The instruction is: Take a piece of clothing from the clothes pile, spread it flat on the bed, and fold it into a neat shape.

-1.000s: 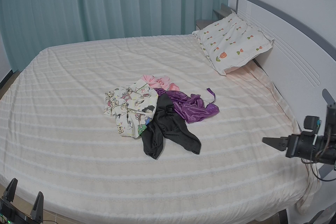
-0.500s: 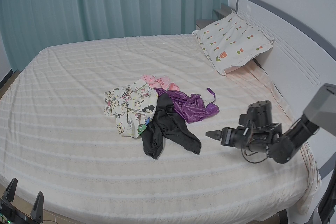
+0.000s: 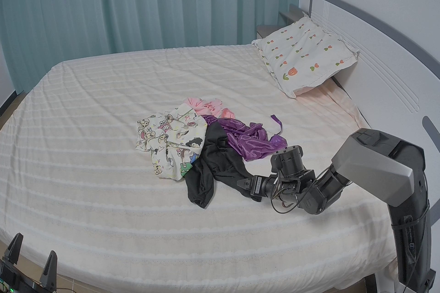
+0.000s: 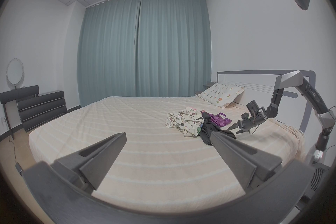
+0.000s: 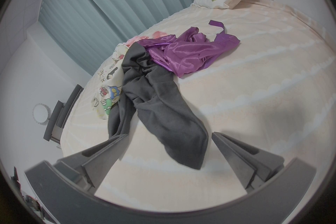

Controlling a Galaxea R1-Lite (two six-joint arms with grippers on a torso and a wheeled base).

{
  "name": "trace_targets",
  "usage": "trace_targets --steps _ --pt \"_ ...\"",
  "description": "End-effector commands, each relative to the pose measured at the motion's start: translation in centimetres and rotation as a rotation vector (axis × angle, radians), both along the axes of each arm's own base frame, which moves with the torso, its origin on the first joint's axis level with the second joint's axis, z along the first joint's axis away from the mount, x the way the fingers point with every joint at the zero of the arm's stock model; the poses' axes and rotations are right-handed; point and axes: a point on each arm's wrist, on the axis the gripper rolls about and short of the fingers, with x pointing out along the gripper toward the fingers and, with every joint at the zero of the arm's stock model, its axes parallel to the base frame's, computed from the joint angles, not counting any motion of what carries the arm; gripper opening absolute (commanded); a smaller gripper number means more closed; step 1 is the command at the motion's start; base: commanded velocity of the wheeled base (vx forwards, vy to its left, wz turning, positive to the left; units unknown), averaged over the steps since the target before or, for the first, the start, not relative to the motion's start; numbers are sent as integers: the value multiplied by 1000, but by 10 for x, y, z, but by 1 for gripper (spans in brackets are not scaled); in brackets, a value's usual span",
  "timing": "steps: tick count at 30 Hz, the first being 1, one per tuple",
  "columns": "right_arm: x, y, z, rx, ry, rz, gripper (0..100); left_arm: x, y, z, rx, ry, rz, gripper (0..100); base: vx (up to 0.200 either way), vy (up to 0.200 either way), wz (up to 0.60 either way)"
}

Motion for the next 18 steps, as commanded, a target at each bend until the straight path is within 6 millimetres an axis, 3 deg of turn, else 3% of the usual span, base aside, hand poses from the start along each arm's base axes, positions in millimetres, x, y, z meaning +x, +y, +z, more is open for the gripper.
trace_targets --steps 1,7,12,13,18 --pt "17 10 -26 -24 4 -24 100 0 0 -4 0 -2 1 100 0 0 0" --pt "31 21 -37 -31 -32 -37 100 0 0 -5 0 -1 1 100 0 0 0" --pt "30 23 -38 -48 5 -23 100 0 0 -4 0 -2 1 100 0 0 0" --pt "33 26 -36 -38 -11 -23 0 0 0 -4 0 -2 1 100 0 0 0" --pt "34 31 -35 -22 -14 -20 0 0 0 -4 0 -2 1 100 0 0 0"
